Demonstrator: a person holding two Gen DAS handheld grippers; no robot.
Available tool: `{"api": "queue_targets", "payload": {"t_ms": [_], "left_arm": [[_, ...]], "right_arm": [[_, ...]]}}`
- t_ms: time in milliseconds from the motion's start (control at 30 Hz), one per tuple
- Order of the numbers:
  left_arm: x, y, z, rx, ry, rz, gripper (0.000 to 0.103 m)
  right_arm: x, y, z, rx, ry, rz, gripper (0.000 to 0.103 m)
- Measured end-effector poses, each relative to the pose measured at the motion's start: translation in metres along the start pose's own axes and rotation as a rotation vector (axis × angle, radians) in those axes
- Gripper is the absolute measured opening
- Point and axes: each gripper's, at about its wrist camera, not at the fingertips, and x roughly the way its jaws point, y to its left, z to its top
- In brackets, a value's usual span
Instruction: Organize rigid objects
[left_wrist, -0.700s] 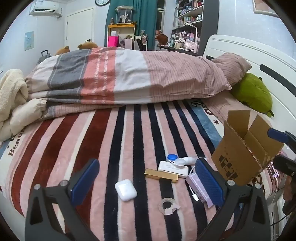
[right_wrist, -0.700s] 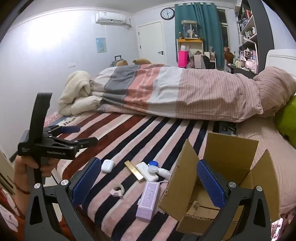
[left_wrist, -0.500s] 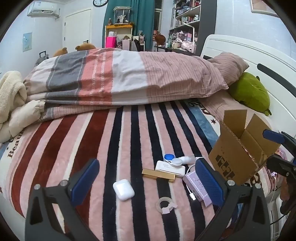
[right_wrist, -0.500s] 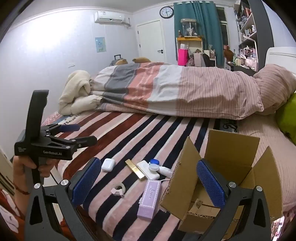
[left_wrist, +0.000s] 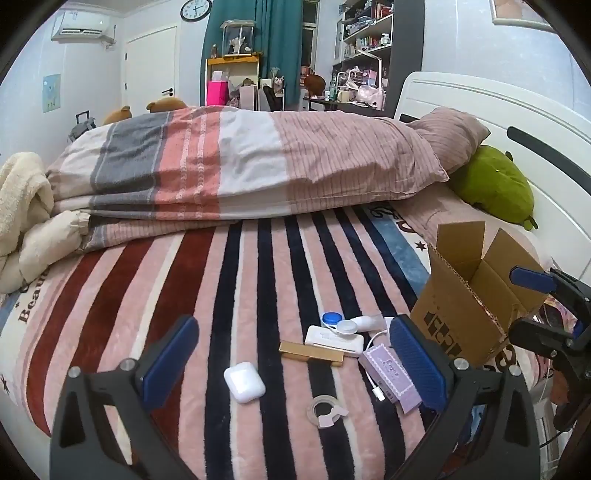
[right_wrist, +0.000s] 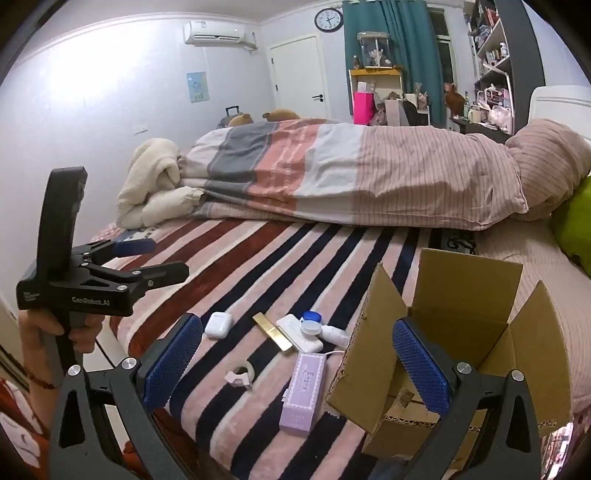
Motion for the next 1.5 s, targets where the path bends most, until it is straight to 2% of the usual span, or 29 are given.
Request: {"api": "queue_targets", "payload": {"t_ms": [800,1500], "left_arm": [[-0.0014,-0.0080,-0.0012,-0.001,0.001,-0.039,0.103],[-0.0077,-0.0084,-0.0018,0.012,-0.008,-0.029,0.103]], "right_arm": [[-0.0009,0.0067,-0.0042,0.001,0.004,-0.001,0.098],[-0.0026,0.0094,-0.0067,0.005,0.008,0.010,0.098]]}}
